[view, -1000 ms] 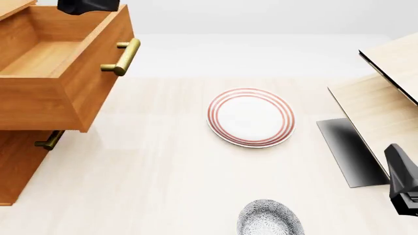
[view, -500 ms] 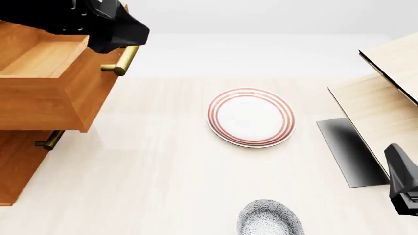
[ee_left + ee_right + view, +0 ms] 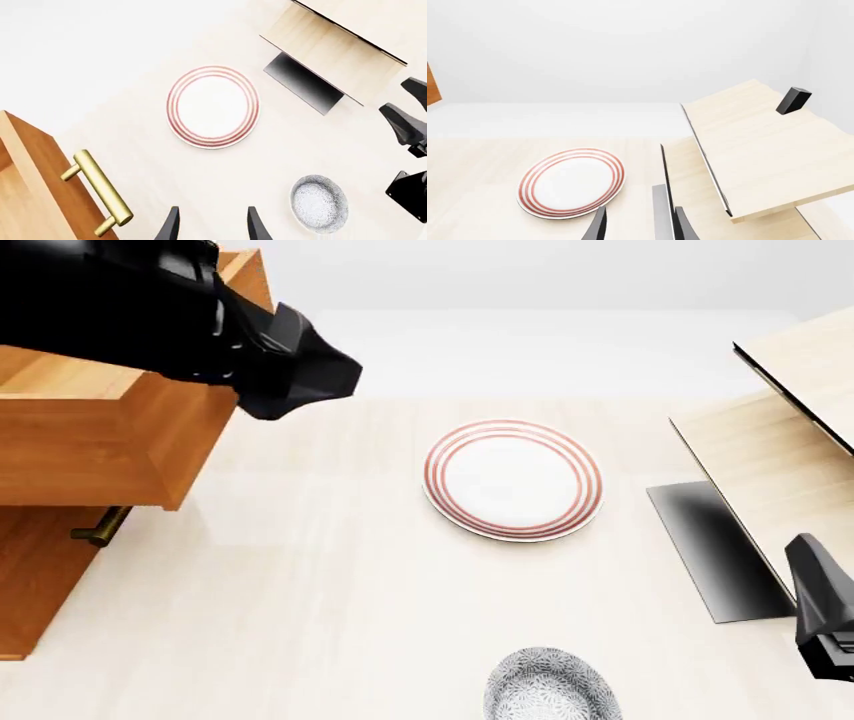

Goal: Open the top drawer of the cabinet and put the bowl in it.

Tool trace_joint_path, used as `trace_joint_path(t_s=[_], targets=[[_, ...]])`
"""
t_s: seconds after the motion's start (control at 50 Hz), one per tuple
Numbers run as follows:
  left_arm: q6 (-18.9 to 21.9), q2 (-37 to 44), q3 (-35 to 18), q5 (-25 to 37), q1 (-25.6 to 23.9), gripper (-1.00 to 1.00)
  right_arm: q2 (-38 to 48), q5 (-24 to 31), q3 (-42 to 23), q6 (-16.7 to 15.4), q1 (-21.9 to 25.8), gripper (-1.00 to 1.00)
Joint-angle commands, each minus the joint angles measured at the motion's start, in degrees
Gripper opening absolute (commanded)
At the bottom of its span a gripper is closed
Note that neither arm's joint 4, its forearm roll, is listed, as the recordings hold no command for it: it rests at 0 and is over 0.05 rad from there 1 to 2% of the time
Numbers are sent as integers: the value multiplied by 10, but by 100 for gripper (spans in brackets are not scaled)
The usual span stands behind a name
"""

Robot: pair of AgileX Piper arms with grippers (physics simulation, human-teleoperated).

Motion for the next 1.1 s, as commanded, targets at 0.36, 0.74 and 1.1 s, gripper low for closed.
trace_joint_path(t_s=[0.36,0.74,1.1], targets=[[-51,3,82,-58,-48,100,-1,0,0,0,0,100],[-49,-37,146,-80,-41,100,-1,0,0,0,0,100],[-39,-30,159,-94,-60,100,-1,0,0,0,0,100]])
